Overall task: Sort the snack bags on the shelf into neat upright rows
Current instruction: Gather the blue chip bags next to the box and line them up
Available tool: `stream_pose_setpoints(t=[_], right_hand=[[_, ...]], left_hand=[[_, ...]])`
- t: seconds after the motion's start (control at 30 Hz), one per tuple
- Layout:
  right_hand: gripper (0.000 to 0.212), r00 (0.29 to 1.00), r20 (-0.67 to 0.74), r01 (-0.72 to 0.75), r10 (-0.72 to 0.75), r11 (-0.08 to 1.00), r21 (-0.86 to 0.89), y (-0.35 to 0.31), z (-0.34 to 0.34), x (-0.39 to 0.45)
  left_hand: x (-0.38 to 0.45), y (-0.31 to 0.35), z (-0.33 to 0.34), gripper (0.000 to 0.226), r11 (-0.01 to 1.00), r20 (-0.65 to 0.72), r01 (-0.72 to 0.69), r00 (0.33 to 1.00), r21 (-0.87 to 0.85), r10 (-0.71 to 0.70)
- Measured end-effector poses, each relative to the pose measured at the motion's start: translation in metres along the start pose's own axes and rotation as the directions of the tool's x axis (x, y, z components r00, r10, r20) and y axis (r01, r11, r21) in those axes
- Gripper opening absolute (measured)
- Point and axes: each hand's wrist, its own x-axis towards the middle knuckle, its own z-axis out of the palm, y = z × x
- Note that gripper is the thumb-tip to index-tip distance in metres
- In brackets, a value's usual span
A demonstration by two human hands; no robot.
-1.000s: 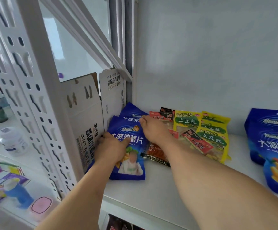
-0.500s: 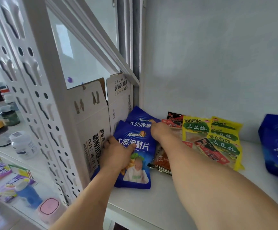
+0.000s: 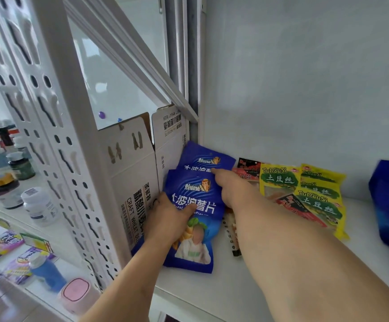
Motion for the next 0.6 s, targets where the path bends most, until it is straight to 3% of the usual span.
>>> stream_pose_setpoints(t=[0.17, 0.33, 0.47, 0.6], right_hand=[[0.023, 0.998, 0.066, 0.0, -0.009, 0.991, 0.13, -0.001, -0.008, 0.001], [0.034, 0.994, 0.084, 0.04, -0.069, 0.95, 0.31, 0.0, -0.022, 0.011], [0.046, 0.993, 0.081, 0.053, -0.082, 0.95, 0.309, 0.005, -0.035, 0.016], [0.042, 0.977, 0.181, 0.064, -0.117, 0.96, 0.272, 0.015, -0.041, 0.008]], left_hand=[[0.007, -0.001, -0.004, 0.085, 0.994, 0.022, 0.053, 0.998, -0.1, -0.051], [0.015, 0.001, -0.013, 0.076, 0.991, 0.101, 0.13, 0.986, -0.006, -0.129], [0.015, 0.002, -0.009, 0.089, 0.982, 0.12, 0.135, 0.981, 0.133, -0.151], [0.014, 0.006, -0.008, 0.081, 0.985, 0.127, 0.146, 0.98, 0.087, -0.156]])
